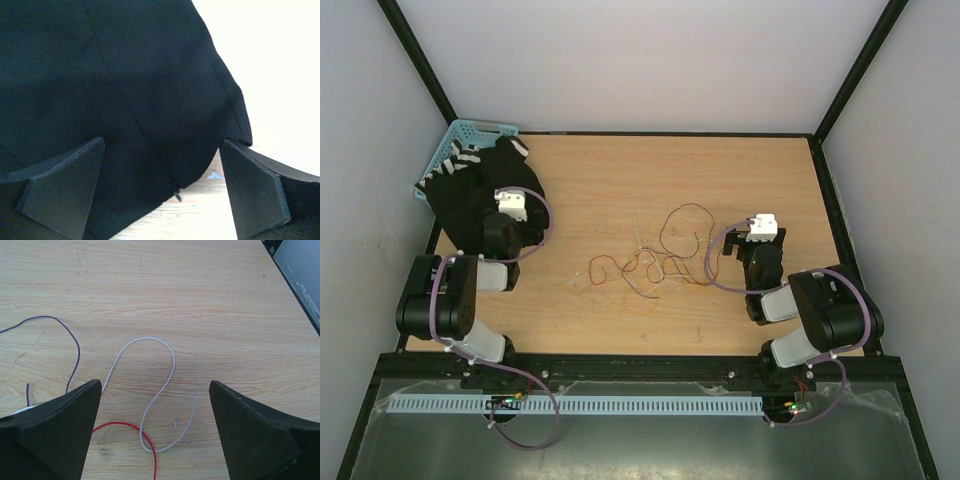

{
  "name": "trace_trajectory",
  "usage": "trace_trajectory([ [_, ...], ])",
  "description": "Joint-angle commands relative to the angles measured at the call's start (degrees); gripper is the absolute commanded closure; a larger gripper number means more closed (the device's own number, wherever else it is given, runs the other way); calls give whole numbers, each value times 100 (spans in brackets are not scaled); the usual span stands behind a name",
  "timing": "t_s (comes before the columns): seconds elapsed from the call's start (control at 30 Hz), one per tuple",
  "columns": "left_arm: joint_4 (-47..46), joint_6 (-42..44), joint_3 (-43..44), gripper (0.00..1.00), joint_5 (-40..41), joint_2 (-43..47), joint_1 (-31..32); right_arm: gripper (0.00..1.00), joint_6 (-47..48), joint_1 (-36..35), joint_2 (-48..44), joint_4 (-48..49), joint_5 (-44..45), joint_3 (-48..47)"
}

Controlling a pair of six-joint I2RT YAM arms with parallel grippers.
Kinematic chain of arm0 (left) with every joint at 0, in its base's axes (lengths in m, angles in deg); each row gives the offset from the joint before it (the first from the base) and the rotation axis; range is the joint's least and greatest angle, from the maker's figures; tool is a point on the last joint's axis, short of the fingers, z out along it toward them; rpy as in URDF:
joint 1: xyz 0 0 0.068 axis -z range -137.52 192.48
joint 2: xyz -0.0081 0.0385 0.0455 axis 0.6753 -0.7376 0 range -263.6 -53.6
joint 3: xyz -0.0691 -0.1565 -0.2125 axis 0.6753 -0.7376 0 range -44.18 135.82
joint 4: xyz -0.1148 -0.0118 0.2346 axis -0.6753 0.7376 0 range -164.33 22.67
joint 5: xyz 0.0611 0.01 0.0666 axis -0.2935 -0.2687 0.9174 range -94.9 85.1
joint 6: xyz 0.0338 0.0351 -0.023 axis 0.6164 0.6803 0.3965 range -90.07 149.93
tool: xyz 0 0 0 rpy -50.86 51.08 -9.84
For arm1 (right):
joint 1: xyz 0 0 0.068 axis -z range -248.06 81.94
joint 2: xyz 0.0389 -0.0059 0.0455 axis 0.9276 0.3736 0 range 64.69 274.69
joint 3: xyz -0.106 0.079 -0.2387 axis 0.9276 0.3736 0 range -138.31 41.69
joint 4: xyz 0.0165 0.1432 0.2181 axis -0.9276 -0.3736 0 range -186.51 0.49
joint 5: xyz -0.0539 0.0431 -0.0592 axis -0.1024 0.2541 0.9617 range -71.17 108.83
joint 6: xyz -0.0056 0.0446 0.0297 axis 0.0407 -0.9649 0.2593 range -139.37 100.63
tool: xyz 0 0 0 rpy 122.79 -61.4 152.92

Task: Zip-tie the wires
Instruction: Reset both arms

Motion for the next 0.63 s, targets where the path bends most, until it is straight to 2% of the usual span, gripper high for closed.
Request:
trace_trajectory([
  [0.0,172,-162,14,1,-160,60,-10,1,-64,8,-8,5,79,-111],
  [0.6,180,-123,29,1,-129,38,29,1,-64,9,-14,4,76,-118],
])
